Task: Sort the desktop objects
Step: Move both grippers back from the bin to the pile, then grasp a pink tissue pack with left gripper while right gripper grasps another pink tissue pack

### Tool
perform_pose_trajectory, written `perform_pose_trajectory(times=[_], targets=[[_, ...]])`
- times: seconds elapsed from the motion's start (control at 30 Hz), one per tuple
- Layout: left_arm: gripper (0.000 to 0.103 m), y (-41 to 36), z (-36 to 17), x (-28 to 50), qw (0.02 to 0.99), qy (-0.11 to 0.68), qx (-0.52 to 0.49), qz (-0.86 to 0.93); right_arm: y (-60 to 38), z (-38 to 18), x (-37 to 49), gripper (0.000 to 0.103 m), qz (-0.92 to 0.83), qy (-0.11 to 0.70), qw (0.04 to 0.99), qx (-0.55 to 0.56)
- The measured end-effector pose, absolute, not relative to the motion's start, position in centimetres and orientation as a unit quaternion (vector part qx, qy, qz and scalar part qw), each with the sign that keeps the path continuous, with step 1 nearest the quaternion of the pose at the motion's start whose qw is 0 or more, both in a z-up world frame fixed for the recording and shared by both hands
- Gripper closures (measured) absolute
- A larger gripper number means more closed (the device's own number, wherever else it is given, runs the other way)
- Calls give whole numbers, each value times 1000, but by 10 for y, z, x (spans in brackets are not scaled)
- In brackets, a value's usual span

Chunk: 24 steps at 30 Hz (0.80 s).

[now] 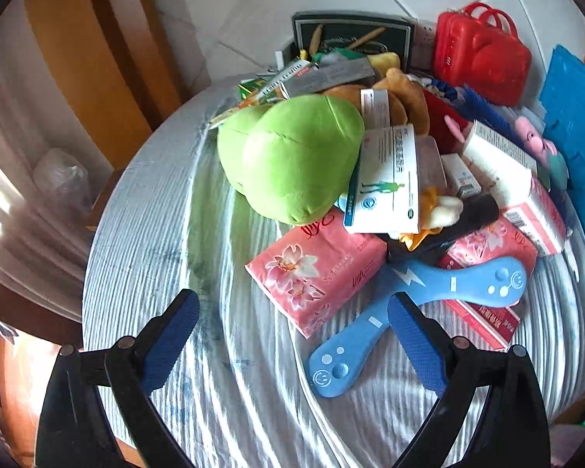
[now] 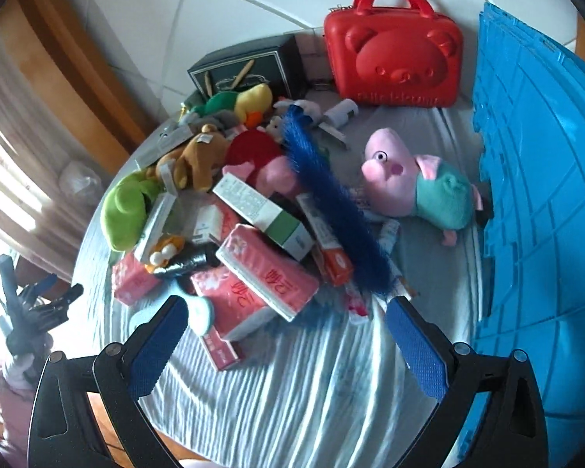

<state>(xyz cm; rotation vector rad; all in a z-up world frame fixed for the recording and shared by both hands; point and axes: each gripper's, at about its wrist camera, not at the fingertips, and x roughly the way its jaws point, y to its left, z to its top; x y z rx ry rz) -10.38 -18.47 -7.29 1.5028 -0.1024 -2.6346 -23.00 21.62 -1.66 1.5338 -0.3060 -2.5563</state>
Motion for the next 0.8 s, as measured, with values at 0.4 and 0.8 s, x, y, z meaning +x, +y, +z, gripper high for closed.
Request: perform_pose_trajectory(times=[0.4,0.8], targets=[[4,-199,-153,-181,-51,-58,563,-823,234,-72,-257,0,-817,-129,10,562],[0,-198,-178,-196,-65,-22,568,-820,177,-104,-289,0,-801,-56,56,593]])
